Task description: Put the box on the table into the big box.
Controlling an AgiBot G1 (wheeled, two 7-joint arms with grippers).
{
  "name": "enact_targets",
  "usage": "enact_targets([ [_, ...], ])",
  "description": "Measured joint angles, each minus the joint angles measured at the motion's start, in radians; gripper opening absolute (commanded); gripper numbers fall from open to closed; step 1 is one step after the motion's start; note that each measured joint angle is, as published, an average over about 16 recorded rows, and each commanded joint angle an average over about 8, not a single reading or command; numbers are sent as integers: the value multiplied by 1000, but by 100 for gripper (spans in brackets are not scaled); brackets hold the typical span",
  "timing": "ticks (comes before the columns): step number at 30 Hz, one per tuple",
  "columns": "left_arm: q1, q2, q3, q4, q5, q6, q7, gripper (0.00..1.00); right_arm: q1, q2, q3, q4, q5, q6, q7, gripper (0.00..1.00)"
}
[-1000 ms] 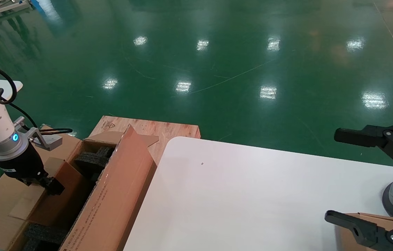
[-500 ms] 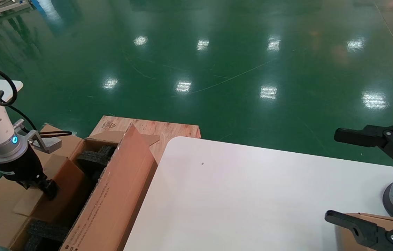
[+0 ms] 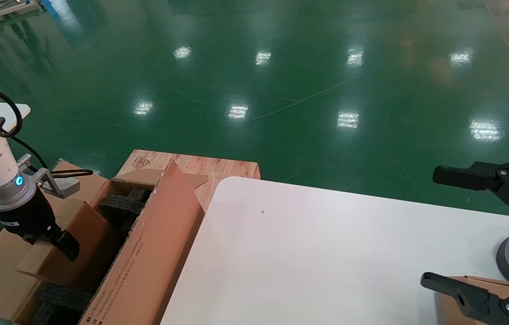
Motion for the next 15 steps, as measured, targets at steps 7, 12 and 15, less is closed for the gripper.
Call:
enact_targets([
  [7,-24,4,-28,20,-6,-8,12,100,0,0,0,0,0,0,0,100],
  [12,-63,5,-69,45,-19,-13,40,100,0,0,0,0,0,0,0,100],
  [15,-97,1,-100,58,-33,-13,70,100,0,0,0,0,0,0,0,100],
])
